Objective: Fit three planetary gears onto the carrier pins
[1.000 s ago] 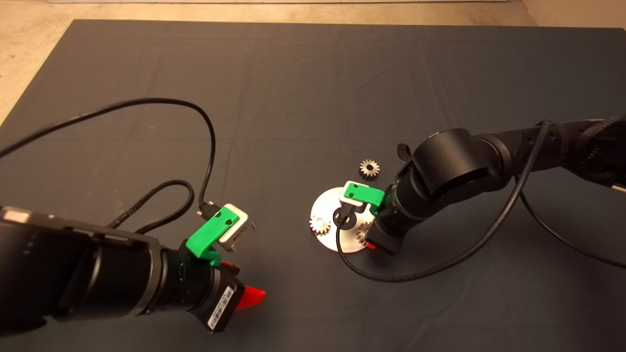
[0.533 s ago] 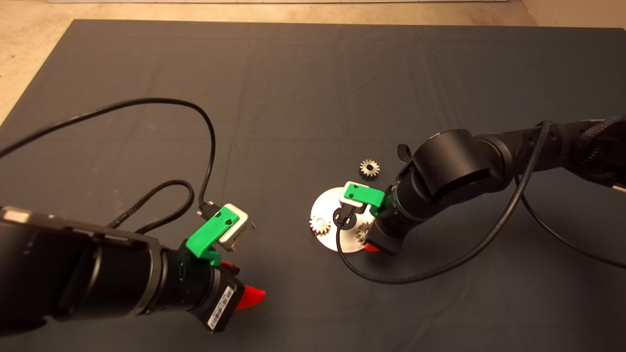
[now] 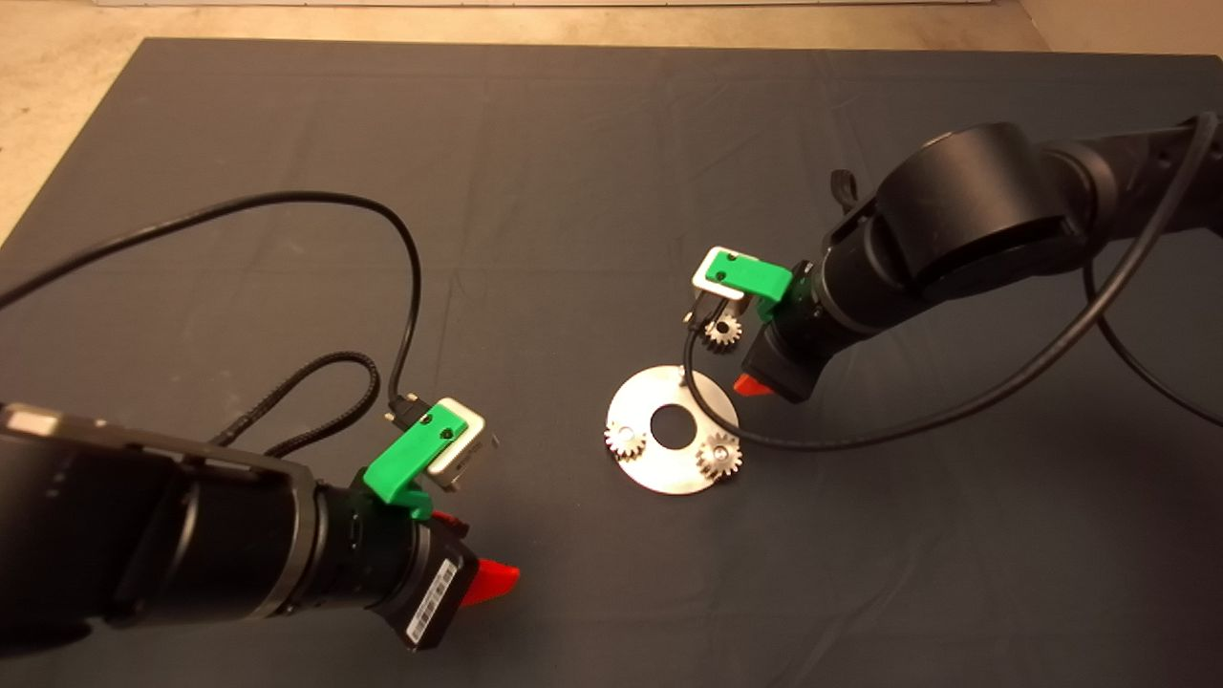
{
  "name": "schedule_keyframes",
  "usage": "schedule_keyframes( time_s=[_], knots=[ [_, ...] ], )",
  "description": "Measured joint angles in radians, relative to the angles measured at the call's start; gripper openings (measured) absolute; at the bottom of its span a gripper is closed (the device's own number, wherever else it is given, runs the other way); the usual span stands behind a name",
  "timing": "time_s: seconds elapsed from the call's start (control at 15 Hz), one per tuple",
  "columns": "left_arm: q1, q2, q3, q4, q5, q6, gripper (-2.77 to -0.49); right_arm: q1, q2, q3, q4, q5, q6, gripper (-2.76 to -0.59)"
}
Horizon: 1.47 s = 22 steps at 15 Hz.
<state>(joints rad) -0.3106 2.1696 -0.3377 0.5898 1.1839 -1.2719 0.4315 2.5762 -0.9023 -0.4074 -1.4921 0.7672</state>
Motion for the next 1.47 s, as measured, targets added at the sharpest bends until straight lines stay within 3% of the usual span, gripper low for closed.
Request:
schedule_keyframes(
  time_s=[0.13,0.33,0.4,0.6,0.73,1.2,1.47],
  knots=[
    [0.000,0.002,0.000,0.000,-0.015,0.000,-1.92,-0.010,0.001,-0.060,0.000,0.012,0.000,-1.75],
    [0.000,0.002,0.000,0.000,-0.015,-0.001,-1.92,-0.060,0.007,-0.136,0.000,0.079,-0.003,-1.75],
    [0.000,0.002,0.000,0.000,-0.016,-0.002,-1.92,-0.067,0.010,-0.169,0.000,0.094,-0.003,-1.75],
    [0.000,0.003,0.000,0.000,-0.018,-0.003,-1.92,-0.068,0.020,-0.206,0.000,0.119,-0.004,-1.75],
    [0.000,0.002,0.000,0.000,-0.018,-0.003,-1.92,-0.068,0.023,-0.206,0.000,0.124,-0.014,-1.60],
    [0.000,0.002,0.000,0.000,-0.018,-0.003,-1.92,-0.068,0.023,-0.273,0.000,0.125,-0.100,-1.58],
    [0.000,0.001,0.000,0.000,-0.018,-0.003,-1.92,-0.068,0.029,-0.308,0.000,0.127,-0.113,-1.58]
  ],
)
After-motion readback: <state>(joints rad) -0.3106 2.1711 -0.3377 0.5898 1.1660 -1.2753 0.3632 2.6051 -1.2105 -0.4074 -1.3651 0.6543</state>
